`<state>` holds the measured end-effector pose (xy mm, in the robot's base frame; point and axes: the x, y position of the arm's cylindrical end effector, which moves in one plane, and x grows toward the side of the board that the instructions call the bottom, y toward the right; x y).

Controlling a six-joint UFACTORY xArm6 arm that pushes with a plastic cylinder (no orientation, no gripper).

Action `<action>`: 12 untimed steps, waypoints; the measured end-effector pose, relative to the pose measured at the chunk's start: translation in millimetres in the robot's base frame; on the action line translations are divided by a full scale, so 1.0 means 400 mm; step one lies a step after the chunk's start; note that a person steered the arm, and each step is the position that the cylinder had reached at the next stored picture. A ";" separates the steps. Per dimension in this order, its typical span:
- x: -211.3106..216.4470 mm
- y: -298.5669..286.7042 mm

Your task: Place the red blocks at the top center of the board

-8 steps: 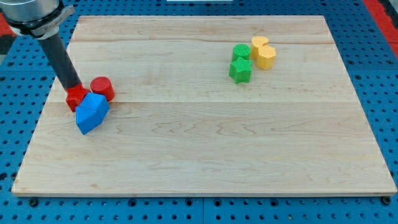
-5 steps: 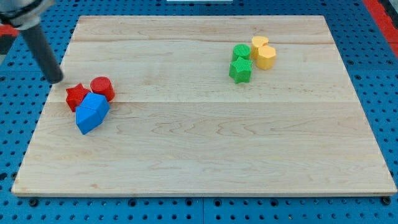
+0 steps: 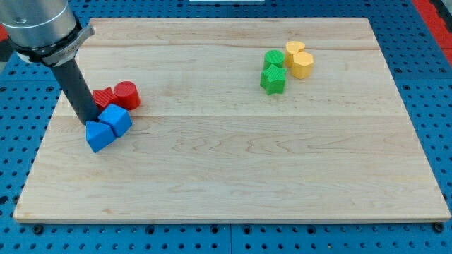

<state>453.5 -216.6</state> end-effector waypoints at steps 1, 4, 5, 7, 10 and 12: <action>0.000 0.002; -0.047 0.099; -0.085 0.102; -0.050 0.087; -0.142 0.044; -0.246 0.222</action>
<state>355.0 -127.8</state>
